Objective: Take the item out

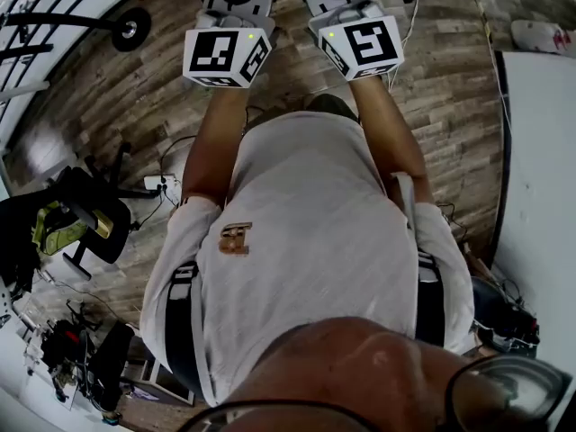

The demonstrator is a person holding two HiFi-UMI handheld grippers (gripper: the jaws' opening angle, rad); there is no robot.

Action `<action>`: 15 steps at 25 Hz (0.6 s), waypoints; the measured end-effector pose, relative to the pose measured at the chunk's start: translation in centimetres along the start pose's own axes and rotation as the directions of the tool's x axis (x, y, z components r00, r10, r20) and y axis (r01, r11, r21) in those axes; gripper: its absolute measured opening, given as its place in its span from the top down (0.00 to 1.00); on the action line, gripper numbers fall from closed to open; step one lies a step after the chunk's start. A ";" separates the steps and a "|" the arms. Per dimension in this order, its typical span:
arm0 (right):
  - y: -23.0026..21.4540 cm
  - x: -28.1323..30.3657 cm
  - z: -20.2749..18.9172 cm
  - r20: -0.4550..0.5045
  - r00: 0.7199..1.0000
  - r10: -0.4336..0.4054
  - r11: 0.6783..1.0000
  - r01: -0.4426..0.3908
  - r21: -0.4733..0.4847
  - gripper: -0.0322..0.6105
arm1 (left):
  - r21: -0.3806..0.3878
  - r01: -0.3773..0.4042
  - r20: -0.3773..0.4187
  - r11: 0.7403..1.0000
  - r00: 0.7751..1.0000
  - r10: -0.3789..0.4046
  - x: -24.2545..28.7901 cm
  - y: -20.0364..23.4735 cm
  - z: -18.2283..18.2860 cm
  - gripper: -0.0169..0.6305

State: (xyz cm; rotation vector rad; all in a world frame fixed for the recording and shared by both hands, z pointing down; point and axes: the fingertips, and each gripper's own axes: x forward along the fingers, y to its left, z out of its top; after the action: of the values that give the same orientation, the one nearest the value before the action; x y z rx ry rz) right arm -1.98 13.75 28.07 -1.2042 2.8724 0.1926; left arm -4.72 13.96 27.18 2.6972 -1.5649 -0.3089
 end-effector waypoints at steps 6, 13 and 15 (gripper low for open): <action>0.2 1.4 -0.1 0.006 0.999 -0.031 0.999 0.031 0.011 0.90 | 0.003 0.034 -0.010 0.999 0.999 -0.034 0.1 1.3 -0.2 0.95; 0.2 3.3 -0.7 -0.008 0.999 -0.033 0.999 0.033 0.007 0.90 | -0.008 0.039 -0.022 0.999 0.999 -0.039 0.8 3.4 -1.0 0.95; -0.5 3.9 -1.0 -0.010 0.999 -0.035 0.999 0.036 0.008 0.90 | -0.008 0.037 -0.023 0.999 0.999 -0.037 1.5 3.8 -1.1 0.95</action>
State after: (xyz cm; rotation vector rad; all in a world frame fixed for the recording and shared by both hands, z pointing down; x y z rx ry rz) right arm -4.38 10.50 28.79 -1.2575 2.8554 0.1748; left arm -7.09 10.60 28.45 2.7167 -1.5064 -0.2829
